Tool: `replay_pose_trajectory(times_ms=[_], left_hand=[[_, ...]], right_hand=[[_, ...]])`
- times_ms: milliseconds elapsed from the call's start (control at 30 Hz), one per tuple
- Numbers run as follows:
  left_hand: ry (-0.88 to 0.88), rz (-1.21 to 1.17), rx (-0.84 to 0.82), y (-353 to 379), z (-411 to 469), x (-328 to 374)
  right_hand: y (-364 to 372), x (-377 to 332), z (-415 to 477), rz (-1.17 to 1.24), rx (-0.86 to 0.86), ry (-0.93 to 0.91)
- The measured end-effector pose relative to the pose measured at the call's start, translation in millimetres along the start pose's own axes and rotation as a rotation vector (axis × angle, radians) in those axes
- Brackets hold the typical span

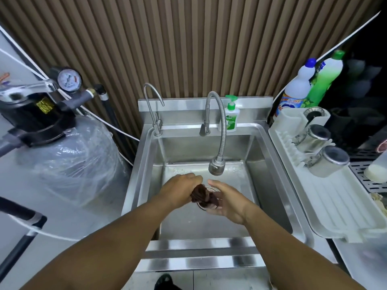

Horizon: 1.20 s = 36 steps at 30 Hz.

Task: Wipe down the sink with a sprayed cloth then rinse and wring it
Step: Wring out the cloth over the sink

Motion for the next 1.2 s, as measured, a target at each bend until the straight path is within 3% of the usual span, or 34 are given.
replay_pose_trajectory(times_ms=[100, 200, 367, 700, 833, 1033, 1133, 1200], left_hand=[[0.111, 0.070, 0.029, -8.6, 2.9, 9.8], [0.180, 0.224, 0.006, -13.5, 9.5, 16.1], [0.120, 0.402, -0.164, -3.6, 21.4, 0.2], [0.094, 0.413, -0.348, 34.3, 19.1, -7.5], [0.090, 0.377, -0.365, 38.0, 17.2, -5.4], [0.067, 0.295, -0.349, 36.4, 20.2, -3.9], [0.114, 0.319, -0.297, 34.2, 21.8, -6.6], [0.173, 0.323, -0.255, 29.5, 21.7, -6.6]], right_hand=[[28.6, 19.8, 4.7, -0.068, -0.157, 0.210], [53.7, 17.6, 12.9, -0.156, -0.226, 0.239], [47.7, 2.0, 37.3, -0.503, 0.044, 0.118], [45.8, -10.0, 38.7, -1.288, 0.407, -0.072], [34.9, -8.3, 31.0, -1.274, 0.545, -0.110], [39.1, -19.2, 24.4, -1.440, 0.644, -0.233], [33.5, -13.8, 33.6, -1.311, 0.529, -0.133], [26.9, -2.3, 36.4, -0.934, 0.320, -0.033]])
Point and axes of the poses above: each hand's wrist, its own z-axis towards the middle knuckle, its own y-axis out of the palm, x = y × z, the point moved 10 cm from there along z, towards the middle knuckle, and after that the axes turned 9 degrees about z, right-handed, at the moved point
